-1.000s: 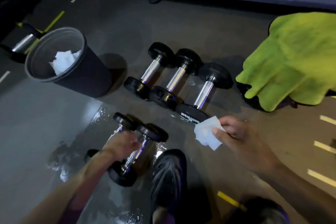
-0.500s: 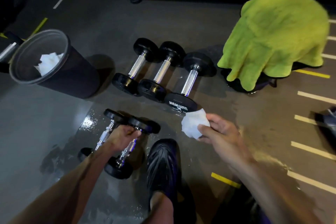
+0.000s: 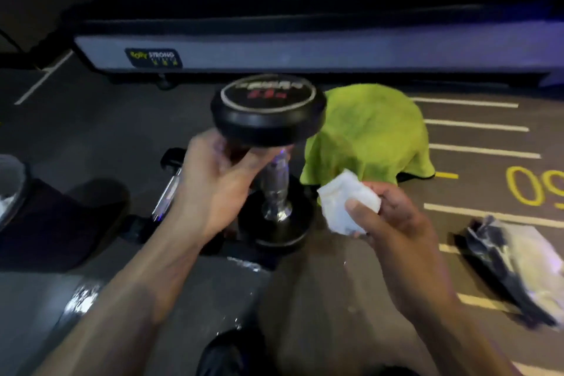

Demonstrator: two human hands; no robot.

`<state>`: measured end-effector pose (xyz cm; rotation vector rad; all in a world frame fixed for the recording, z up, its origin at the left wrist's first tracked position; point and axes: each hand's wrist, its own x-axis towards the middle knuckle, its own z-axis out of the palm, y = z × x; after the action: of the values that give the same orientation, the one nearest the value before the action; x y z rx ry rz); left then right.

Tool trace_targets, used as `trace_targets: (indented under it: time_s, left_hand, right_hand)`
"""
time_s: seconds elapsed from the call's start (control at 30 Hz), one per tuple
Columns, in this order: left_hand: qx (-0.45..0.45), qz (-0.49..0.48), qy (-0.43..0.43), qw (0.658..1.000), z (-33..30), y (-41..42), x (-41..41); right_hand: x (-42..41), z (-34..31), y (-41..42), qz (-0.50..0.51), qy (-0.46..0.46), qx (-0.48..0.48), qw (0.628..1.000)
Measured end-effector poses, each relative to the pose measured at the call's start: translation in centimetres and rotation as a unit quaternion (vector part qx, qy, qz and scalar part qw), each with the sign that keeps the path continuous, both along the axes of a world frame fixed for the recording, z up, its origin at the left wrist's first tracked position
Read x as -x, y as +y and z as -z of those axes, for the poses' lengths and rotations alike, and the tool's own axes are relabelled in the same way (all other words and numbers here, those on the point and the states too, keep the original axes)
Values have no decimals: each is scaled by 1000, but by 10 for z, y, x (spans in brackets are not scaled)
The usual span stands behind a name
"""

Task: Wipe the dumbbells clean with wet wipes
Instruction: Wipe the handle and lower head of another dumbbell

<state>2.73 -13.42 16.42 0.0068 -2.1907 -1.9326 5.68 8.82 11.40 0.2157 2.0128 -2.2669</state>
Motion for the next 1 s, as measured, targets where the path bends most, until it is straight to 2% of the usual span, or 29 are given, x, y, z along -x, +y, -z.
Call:
trace_targets:
  time_s: [0.13, 0.27, 0.43, 0.5, 0.57, 0.63, 0.73, 0.8, 0.93, 1.0]
  left_hand:
    - [1, 19, 80, 997, -35, 57, 79]
    - [-17, 29, 58, 998, -37, 94, 128]
    - [-20, 32, 37, 999, -23, 109, 150]
    - [-48, 31, 30, 998, -24, 110, 155]
    - [-61, 26, 24, 998, -25, 109, 159]
    - [-62, 21, 19, 998, -24, 110, 162]
    - [-68, 30, 15, 997, -23, 113, 161]
    - [-67, 30, 16, 997, -23, 116, 158]
    - [-53, 0, 16, 998, -23, 118, 160]
    - [-65, -10, 12, 998, -22, 117, 161]
  right_hand:
    - [25, -26, 40, 72, 20, 58, 996]
    - [43, -34, 69, 114, 42, 16, 992]
    - [65, -26, 96, 170, 46, -123, 977]
    - [76, -26, 101, 161, 107, -270, 943]
    - [90, -34, 97, 130, 175, -396, 892]
    - [109, -40, 90, 101, 223, -455, 856]
    - [141, -45, 77, 73, 232, -501, 830]
    - [150, -46, 65, 43, 204, -487, 848]
    - [140, -46, 58, -25, 111, -289, 950]
    - [134, -50, 61, -36, 86, -238, 967]
